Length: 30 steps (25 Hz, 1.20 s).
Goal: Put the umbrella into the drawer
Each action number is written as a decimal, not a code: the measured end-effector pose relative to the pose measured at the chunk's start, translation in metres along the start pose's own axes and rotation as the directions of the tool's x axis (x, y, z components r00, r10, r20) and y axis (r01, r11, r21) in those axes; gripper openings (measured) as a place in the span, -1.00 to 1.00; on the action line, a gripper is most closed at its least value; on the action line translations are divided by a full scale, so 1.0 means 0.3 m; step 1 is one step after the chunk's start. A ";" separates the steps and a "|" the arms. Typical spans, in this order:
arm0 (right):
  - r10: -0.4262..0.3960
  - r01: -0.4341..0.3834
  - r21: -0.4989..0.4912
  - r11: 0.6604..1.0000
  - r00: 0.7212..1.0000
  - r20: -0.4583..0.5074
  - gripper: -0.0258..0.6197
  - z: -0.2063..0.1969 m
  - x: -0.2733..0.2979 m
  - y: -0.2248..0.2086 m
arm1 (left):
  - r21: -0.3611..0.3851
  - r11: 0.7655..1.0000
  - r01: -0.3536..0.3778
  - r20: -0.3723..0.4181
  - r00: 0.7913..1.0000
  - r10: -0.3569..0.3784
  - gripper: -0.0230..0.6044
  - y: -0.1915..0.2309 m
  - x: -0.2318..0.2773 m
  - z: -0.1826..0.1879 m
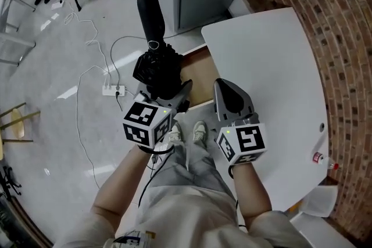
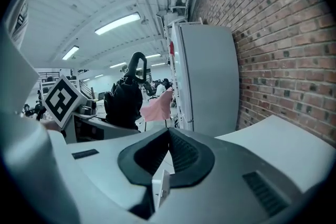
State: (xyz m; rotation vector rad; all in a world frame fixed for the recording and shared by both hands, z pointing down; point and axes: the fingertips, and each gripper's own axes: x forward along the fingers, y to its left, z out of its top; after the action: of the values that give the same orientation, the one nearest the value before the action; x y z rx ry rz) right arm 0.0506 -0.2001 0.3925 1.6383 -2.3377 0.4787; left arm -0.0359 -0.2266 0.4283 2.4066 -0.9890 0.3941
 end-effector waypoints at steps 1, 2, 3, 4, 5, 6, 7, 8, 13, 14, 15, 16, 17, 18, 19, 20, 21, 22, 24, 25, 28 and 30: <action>0.002 -0.002 0.001 1.000 1.000 -0.008 -0.90 -0.022 0.023 -0.009 | -0.011 1.000 0.003 -0.011 1.000 -0.003 0.02 0.011 0.033 -0.023; 0.003 -0.002 0.001 1.000 1.000 -0.017 -0.90 -0.046 0.048 -0.019 | -0.022 1.000 0.006 -0.021 1.000 -0.007 0.02 0.020 0.066 -0.047; 0.000 0.000 0.002 1.000 1.000 -0.026 -0.90 -0.072 0.073 -0.029 | -0.033 0.999 0.009 -0.030 1.000 -0.010 0.02 0.029 0.099 -0.070; -0.004 0.004 0.004 1.000 0.999 -0.034 -0.90 -0.097 0.099 -0.042 | -0.043 0.999 0.009 -0.038 0.999 -0.010 0.02 0.039 0.133 -0.093; -0.010 0.011 0.010 1.000 0.999 -0.042 -0.90 -0.122 0.123 -0.055 | -0.054 0.999 0.007 -0.045 0.999 -0.010 0.02 0.050 0.166 -0.117; -0.017 0.018 0.017 1.000 0.999 -0.049 -0.90 -0.147 0.146 -0.069 | -0.065 0.998 0.005 -0.052 0.999 -0.008 0.02 0.062 0.198 -0.141; -0.025 0.026 0.025 0.999 0.998 -0.055 -0.90 -0.172 0.167 -0.083 | -0.076 0.997 0.002 -0.059 0.998 -0.007 0.02 0.074 0.230 -0.165; -0.033 0.035 0.032 0.999 0.998 -0.061 -0.90 -0.198 0.188 -0.094 | -0.087 0.996 0.000 -0.066 0.998 -0.006 0.02 0.088 0.260 -0.191; -0.067 0.071 0.044 0.996 0.994 -0.089 -0.90 -0.333 0.278 -0.125 | -0.148 0.989 -0.009 -0.110 0.994 -0.007 0.02 0.171 0.392 -0.348; -0.073 0.078 0.046 0.996 0.993 -0.097 -0.90 -0.362 0.293 -0.136 | -0.162 0.987 -0.011 -0.119 0.993 -0.009 0.02 0.181 0.419 -0.378; -0.081 0.087 0.048 0.995 0.991 -0.106 -0.90 -0.392 0.308 -0.148 | -0.178 0.984 -0.012 -0.126 0.992 -0.011 0.02 0.190 0.448 -0.406; -0.090 0.096 0.049 0.994 0.989 -0.115 -0.90 -0.423 0.324 -0.162 | -0.194 0.981 -0.012 -0.131 0.991 -0.014 0.02 0.198 0.476 -0.432; -0.099 0.106 0.050 0.993 0.988 -0.122 -0.90 -0.452 0.340 -0.175 | -0.211 0.977 -0.011 -0.135 0.991 -0.018 0.02 0.206 0.505 -0.455; -0.110 0.118 0.051 0.992 0.986 -0.126 -0.90 -0.479 0.354 -0.187 | -0.227 0.974 -0.010 -0.139 0.990 -0.023 0.02 0.214 0.532 -0.479; -0.122 0.130 0.054 0.990 0.984 -0.129 -0.90 -0.504 0.366 -0.198 | -0.241 0.970 -0.009 -0.145 0.989 -0.027 0.02 0.222 0.559 -0.503; -0.134 0.143 0.060 0.988 0.982 -0.131 -0.90 -0.528 0.375 -0.209 | -0.253 0.968 -0.009 -0.151 0.988 -0.031 0.02 0.229 0.584 -0.528; -0.143 0.153 0.068 0.986 0.981 -0.132 -0.90 -0.551 0.384 -0.218 | -0.261 0.965 -0.010 -0.160 0.987 -0.033 0.02 0.236 0.609 -0.554; -0.148 0.159 0.076 0.984 0.980 -0.134 -0.90 -0.573 0.392 -0.224 | -0.267 0.964 -0.013 -0.170 0.985 -0.034 0.02 0.243 0.633 -0.582; -0.152 0.164 0.086 0.983 0.979 -0.135 -0.90 -0.611 0.409 -0.234 | -0.276 0.961 -0.019 -0.190 0.981 -0.035 0.02 0.258 0.678 -0.633; -0.153 0.165 0.086 0.983 0.979 -0.135 -0.90 -0.627 0.417 -0.239 | -0.281 0.959 -0.022 -0.198 0.980 -0.036 0.02 0.264 0.699 -0.656; -0.159 0.169 0.072 0.983 0.979 -0.130 -0.90 -0.667 0.433 -0.248 | -0.299 0.954 -0.028 -0.212 0.977 -0.038 0.03 0.281 0.742 -0.720; -0.164 0.173 0.059 0.983 0.978 -0.126 -0.90 -0.696 0.441 -0.245 | -0.310 0.950 -0.032 -0.226 0.973 -0.041 0.03 0.291 0.759 -0.769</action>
State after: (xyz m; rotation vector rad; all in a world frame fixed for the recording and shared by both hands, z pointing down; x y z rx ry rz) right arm 0.0776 -0.2533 0.6433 1.7676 -2.0964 0.6111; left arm 0.0425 -0.2822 0.7500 2.0265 -0.8695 0.4653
